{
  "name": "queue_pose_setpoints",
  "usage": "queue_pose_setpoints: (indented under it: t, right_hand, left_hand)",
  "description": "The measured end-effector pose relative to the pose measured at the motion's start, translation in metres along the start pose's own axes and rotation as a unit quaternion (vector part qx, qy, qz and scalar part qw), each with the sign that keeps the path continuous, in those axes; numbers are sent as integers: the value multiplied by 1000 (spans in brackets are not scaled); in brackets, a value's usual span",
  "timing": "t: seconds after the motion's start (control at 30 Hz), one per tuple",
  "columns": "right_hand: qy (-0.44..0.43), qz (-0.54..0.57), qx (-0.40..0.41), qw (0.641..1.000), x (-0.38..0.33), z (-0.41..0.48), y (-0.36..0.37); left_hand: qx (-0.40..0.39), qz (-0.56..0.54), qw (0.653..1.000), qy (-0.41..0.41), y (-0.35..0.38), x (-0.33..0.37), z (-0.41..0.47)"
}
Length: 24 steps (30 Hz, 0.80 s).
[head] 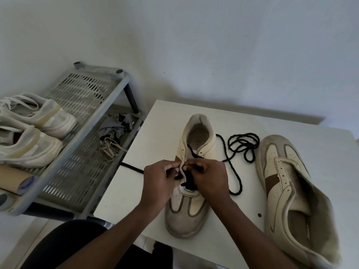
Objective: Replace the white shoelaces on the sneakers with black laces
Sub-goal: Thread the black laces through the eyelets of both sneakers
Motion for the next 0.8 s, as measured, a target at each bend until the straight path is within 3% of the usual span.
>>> queue_pose_setpoints:
  t: [0.23,0.43,0.63,0.8]
  right_hand:
    - [9,27,-52,998,-5,3,-6]
    - [3,6,-159,987,-5,11,-10]
    - [-4,51,-157,986,0,12,-9]
    - [-6,75,-104,992,1,7,-5]
  left_hand:
    - [4,-8,1000,-13,0,-2,0]
    - [24,-6,999,-24,2,-2,-1]
    - [21,9,1000,-13,2,-1,0]
    - [-6,27,1000,-3,3,2,1]
Point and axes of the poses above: each hand's wrist, its own z-axis towards the middle knuckle, its own y-axis out of the palm, x = y × z, the point moved 5 cm from there along z, towards the middle knuckle, and after that the axes turned 10 degrees about -x, right-handed, at the moved point
